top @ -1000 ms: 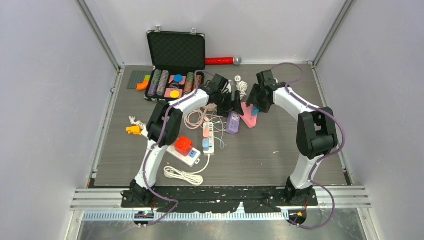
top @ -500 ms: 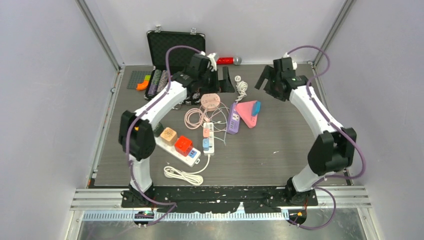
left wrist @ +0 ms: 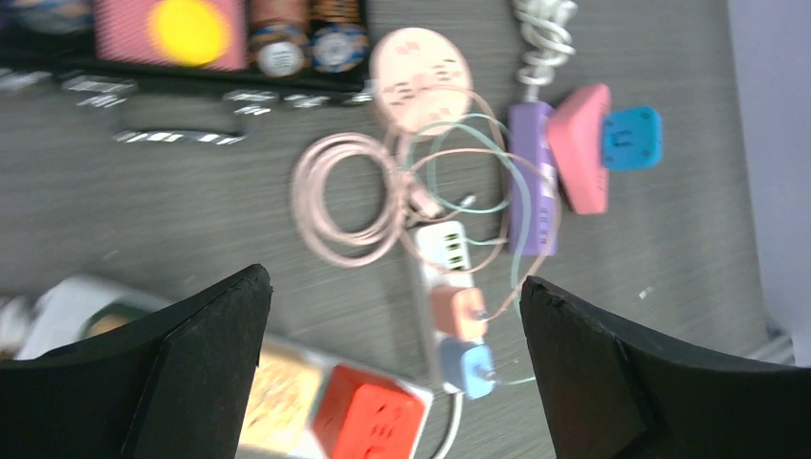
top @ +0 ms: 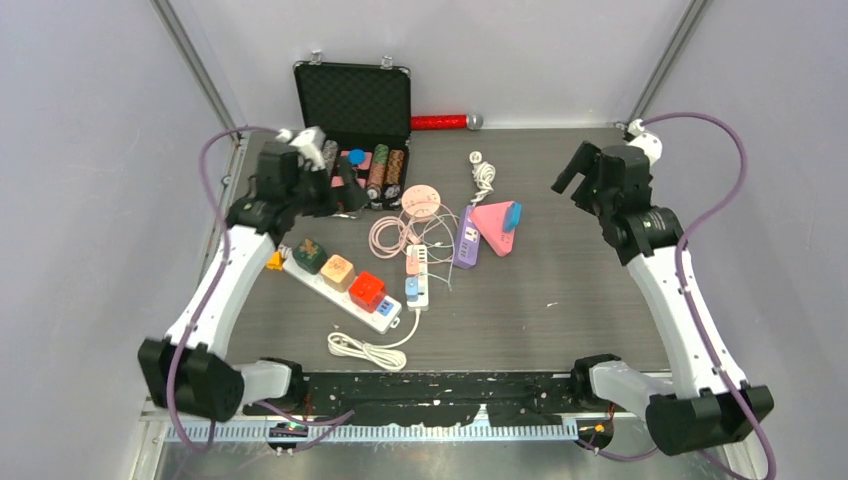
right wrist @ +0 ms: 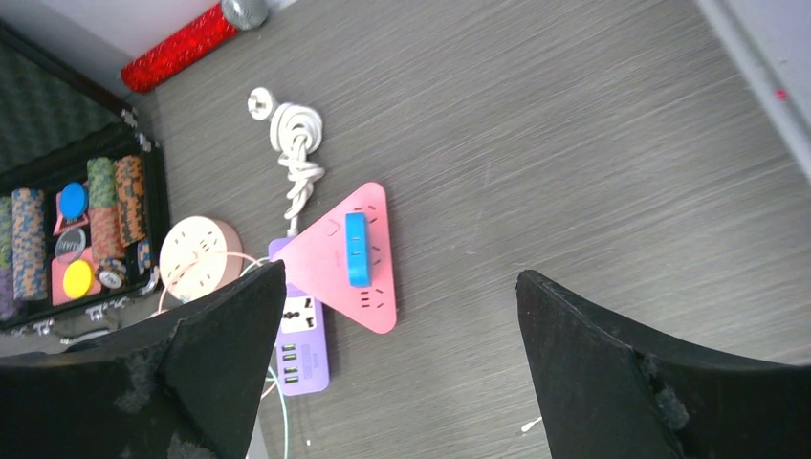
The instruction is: Insert the plug
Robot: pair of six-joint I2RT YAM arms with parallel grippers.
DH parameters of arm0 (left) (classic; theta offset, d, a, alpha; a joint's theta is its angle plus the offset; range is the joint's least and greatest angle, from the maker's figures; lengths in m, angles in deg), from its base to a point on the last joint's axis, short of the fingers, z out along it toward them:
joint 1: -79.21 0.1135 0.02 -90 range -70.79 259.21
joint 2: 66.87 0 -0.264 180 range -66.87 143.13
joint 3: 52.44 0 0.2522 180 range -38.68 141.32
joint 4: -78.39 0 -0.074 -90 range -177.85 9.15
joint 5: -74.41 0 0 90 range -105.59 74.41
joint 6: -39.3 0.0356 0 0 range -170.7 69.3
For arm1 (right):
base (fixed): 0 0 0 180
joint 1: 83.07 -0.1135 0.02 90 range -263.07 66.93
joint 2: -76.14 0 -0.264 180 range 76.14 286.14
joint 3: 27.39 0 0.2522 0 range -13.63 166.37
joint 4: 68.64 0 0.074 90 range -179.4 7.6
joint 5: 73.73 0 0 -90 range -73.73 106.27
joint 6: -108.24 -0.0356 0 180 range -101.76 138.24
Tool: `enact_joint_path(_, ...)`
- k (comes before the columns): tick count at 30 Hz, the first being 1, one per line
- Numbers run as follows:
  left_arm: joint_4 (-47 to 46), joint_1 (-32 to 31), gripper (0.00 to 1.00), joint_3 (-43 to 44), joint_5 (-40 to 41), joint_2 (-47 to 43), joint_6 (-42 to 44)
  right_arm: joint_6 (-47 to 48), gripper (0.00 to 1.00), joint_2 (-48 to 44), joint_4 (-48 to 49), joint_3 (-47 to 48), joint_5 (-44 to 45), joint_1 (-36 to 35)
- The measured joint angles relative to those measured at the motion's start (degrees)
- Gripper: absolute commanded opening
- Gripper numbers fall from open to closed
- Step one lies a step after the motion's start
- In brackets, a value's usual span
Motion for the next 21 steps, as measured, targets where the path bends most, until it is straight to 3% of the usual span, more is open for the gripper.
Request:
enact_joint_path(5,4.26,10.19,1.00,-7.21,4.61,-13.75,-0.81,0.57,0.91,-7.13,-0.44,-2.51,4.02,0.79)
enact_joint_path(15,12.94,11.10,1.00,-7.67,16.72,-32.37,3.21,-0.31,0.87,-18.75,-4.22,-5.84,9.92,0.92)
enact_joint_path(17,14.80,11.10,1.00,-6.62,18.38,-35.50,2.25,-0.90,0.89,-20.79,-5.68,-5.79,11.45,0.92)
enact_joint_path(19,14.95,11.13,1.00,-5.60,19.26,-38.49,0.63,-1.53,0.97,-22.84,-7.19,-5.51,12.72,0.92)
enact_joint_path(21,14.78,11.10,1.00,-5.27,19.87,-41.90,-0.94,-1.97,0.96,-24.44,-8.83,-4.63,13.62,0.92)
